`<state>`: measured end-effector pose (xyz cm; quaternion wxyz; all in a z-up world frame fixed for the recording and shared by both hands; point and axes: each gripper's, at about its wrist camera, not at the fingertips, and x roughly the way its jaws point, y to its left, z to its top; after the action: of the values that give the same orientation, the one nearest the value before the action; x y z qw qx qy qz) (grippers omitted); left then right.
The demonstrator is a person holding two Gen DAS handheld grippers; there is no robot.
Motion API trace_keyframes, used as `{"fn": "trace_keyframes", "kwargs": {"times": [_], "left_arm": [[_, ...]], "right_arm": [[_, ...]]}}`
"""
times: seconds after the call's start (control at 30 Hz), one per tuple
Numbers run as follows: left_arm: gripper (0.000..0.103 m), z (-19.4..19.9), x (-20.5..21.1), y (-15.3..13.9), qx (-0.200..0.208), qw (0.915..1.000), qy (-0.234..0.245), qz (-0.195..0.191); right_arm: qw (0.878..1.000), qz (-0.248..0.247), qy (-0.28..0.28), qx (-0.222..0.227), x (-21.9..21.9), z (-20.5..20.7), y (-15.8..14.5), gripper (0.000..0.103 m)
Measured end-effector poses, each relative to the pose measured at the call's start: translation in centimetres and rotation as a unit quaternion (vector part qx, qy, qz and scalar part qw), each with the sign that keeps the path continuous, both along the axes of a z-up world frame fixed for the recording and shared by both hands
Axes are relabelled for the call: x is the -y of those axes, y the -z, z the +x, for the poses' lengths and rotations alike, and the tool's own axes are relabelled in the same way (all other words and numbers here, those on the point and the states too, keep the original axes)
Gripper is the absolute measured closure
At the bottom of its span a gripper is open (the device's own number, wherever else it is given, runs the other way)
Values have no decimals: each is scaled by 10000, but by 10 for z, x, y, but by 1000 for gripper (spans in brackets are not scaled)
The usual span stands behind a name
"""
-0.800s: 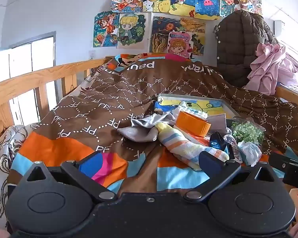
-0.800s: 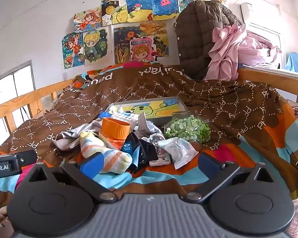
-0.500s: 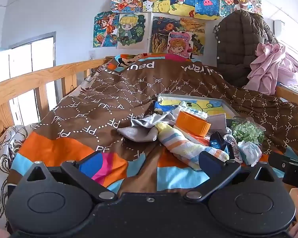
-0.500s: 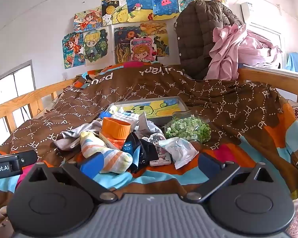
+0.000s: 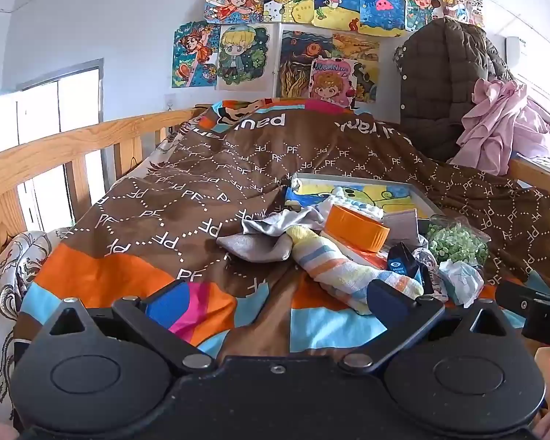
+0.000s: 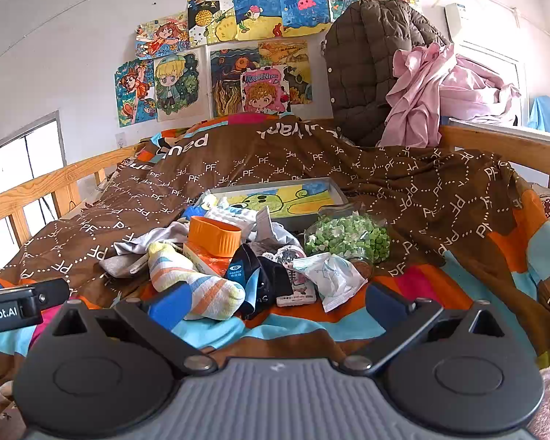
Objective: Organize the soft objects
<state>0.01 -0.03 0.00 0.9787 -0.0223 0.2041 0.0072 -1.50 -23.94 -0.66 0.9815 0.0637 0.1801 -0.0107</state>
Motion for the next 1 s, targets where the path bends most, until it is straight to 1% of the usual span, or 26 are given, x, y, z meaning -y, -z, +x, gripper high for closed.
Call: {"fn": "trace_keyframes", "kwargs": {"times": [1.0], "left_arm": [[1, 0, 0, 0, 2, 10000, -5, 9]], "right_arm": [[10000, 6, -1, -10, 0, -1, -2, 0]]}}
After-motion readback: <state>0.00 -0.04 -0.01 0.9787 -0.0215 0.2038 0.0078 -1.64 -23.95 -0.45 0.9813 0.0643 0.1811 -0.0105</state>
